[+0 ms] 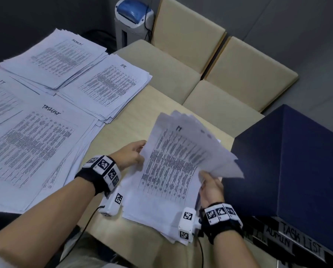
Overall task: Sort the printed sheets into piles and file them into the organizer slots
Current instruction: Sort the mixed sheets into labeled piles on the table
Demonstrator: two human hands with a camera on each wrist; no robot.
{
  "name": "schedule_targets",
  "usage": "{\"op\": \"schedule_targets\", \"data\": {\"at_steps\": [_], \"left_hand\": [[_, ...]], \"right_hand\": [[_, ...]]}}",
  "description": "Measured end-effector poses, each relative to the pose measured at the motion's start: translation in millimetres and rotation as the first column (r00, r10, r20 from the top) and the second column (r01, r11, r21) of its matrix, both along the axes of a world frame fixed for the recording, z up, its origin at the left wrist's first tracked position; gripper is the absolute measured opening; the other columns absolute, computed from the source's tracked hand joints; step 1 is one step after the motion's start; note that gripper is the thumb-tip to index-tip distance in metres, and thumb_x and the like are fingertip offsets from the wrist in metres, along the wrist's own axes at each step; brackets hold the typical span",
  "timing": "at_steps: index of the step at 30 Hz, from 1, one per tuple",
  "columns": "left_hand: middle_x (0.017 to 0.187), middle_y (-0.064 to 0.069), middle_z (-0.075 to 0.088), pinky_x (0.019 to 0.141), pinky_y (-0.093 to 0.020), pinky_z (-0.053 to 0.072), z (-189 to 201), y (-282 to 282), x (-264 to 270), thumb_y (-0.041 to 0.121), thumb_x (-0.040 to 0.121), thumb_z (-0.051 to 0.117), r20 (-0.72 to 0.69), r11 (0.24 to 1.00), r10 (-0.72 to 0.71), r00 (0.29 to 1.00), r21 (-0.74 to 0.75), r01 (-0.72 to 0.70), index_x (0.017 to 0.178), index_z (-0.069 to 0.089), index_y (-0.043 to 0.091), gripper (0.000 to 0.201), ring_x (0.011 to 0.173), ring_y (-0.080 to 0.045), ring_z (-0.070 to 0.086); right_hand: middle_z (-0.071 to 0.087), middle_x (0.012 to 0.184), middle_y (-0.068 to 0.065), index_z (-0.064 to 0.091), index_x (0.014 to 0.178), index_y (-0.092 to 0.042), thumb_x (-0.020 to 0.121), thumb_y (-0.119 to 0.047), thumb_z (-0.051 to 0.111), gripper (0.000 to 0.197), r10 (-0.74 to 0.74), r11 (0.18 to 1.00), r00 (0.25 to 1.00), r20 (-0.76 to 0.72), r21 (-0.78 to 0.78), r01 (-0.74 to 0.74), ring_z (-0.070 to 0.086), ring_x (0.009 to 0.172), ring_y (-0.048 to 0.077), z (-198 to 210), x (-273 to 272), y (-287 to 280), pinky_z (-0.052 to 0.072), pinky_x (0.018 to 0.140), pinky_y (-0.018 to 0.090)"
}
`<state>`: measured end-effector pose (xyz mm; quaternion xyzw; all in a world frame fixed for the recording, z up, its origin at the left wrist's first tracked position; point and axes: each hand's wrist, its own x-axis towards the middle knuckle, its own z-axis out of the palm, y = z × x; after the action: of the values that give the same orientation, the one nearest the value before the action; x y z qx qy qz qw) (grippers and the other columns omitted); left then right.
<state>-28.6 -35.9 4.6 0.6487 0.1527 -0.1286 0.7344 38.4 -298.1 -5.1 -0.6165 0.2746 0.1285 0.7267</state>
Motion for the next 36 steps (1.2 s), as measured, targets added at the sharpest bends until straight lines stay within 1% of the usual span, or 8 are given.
{"op": "schedule_targets", "data": {"at_steps": [4,7,12,18,25,28,31,36], "left_hand": [[0.097,0.0,0.072,0.082,-0.037,0.055,37,-11,24,0.011,0.084,0.072,0.102,0.981,0.186,0.977,0.039,-0.191,0.114,0.062,0.019,0.032,0.089,-0.017,0.068],[0.086,0.001,0.072,0.064,-0.029,0.055,75,-20,49,0.004,0.087,0.067,0.276,0.939,0.34,0.899,-0.041,-0.342,0.11,0.064,0.014,0.024,0.074,-0.015,0.067],[0.109,-0.011,0.07,0.082,-0.033,0.058,111,-28,70,0.005,0.087,0.068,0.442,0.917,0.389,0.809,-0.098,-0.387,0.121,0.057,0.0,0.036,0.096,-0.019,0.07],[0.118,-0.007,0.066,0.087,-0.044,0.056,68,-32,65,0.029,0.073,0.084,0.347,0.935,0.302,0.888,0.074,-0.347,0.125,0.049,0.013,0.064,0.108,-0.023,0.065],[0.085,0.008,0.063,0.067,-0.006,0.046,39,-39,44,0.002,0.092,0.061,0.37,0.884,0.307,0.877,0.229,-0.407,0.101,0.063,0.014,0.015,0.074,0.011,0.057],[0.112,0.003,0.067,0.077,-0.016,0.054,42,-21,42,0.028,0.086,0.072,0.328,0.885,0.407,0.853,0.088,-0.456,0.123,0.055,0.015,0.042,0.098,-0.006,0.066],[0.103,-0.002,0.07,0.084,-0.032,0.058,40,4,28,0.045,0.083,0.072,0.266,0.903,0.335,0.904,0.184,-0.388,0.12,0.056,0.01,0.053,0.093,-0.014,0.069],[0.115,-0.001,0.065,0.099,-0.045,0.049,30,49,-14,0.02,0.093,0.062,0.224,0.832,0.377,0.899,0.344,-0.435,0.129,0.051,0.009,0.039,0.105,-0.019,0.062]], "right_hand": [[0.064,0.099,0.004,0.055,0.112,-0.013,0.093,0.002,0.057,0.025,0.071,0.997,0.962,0.262,-0.003,-0.073,0.061,0.097,0.02,58,33,20,0.051,0.085,0.03],[0.07,0.114,0.005,0.063,0.115,-0.016,0.095,-0.003,0.056,0.024,0.188,0.982,0.853,0.487,-0.097,-0.161,0.066,0.108,0.023,105,50,34,0.052,0.095,0.035],[0.066,0.094,-0.014,0.058,0.097,-0.028,0.096,-0.017,0.054,0.012,0.17,0.964,0.679,0.714,-0.265,0.038,0.061,0.09,0.003,142,46,38,0.05,0.089,0.029],[0.064,0.11,-0.002,0.053,0.125,-0.011,0.094,-0.007,0.061,0.032,0.234,0.926,0.862,0.449,-0.374,-0.057,0.062,0.108,0.017,79,31,29,0.046,0.093,0.028],[0.063,0.115,0.004,0.054,0.125,-0.009,0.102,-0.024,0.048,0.028,0.378,0.853,0.857,0.349,-0.492,-0.176,0.059,0.11,0.021,58,25,26,0.046,0.091,0.032],[0.045,0.149,0.006,0.037,0.146,-0.009,0.103,-0.033,0.047,0.05,0.34,0.877,0.855,0.391,-0.46,-0.138,0.042,0.137,0.019,65,27,40,0.033,0.115,0.037],[0.036,0.137,-0.008,0.038,0.14,-0.02,0.098,-0.043,0.049,0.05,0.305,0.904,0.876,0.373,-0.402,-0.144,0.036,0.126,0.011,65,26,67,0.028,0.11,0.029],[0.059,0.133,0.006,0.05,0.133,-0.013,0.099,-0.017,0.054,0.035,0.425,0.87,0.851,0.308,-0.399,-0.29,0.055,0.123,0.025,53,10,118,0.042,0.107,0.037]]}}
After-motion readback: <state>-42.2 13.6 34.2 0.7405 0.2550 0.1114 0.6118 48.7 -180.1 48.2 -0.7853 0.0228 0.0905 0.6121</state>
